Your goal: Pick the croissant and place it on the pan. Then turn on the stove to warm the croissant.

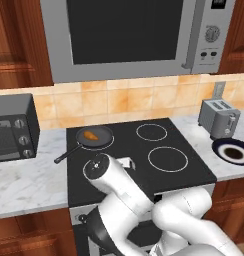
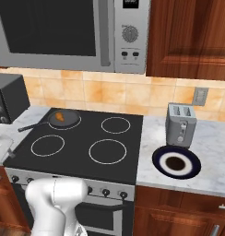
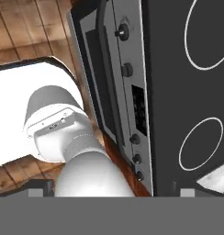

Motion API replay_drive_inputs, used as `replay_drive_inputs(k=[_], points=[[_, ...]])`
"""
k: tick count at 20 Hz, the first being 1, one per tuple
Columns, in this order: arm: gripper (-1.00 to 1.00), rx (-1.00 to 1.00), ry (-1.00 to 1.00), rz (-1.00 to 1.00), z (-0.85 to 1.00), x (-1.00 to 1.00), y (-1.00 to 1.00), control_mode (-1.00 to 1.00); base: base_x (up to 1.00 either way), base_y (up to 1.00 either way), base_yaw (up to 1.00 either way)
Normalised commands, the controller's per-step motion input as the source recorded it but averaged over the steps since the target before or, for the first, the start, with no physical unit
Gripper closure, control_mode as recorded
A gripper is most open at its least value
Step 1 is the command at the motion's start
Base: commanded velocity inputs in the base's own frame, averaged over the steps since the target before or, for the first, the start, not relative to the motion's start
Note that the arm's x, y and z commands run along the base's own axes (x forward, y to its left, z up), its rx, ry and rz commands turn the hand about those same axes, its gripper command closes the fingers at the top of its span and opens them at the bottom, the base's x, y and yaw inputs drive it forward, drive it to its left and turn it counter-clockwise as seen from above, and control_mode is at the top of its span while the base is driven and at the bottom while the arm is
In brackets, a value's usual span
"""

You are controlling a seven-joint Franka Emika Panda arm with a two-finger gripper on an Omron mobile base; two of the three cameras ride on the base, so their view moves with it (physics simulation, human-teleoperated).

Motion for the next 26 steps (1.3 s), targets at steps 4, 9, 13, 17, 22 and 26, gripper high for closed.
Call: replay_drive_inputs(k=[4, 9, 13, 17, 22, 26], points=[[-1.0, -0.29, 0.0, 0.12, -0.27, -0.01, 0.41, -1.0, 0.0, 0.0, 0.0], [-1.0, -0.2, -0.07, 0.17, -0.27, -0.34, 0.06, -1.0, 0.0, 0.0, 0.0], [-1.0, -0.08, -0.01, 0.14, -0.3, -0.2, 0.0, -1.0, 0.0, 0.0, 0.0], [-1.0, -0.12, 0.01, 0.17, -0.27, 0.0, 0.0, -1.0, 0.0, 0.0, 0.0], [-1.0, -0.14, 0.02, 0.2, -0.14, 0.0, 0.0, -1.0, 0.0, 0.0, 0.0], [-1.0, -0.15, 0.0, 0.22, -0.07, -0.01, 0.0, -1.0, 0.0, 0.0, 0.0]])
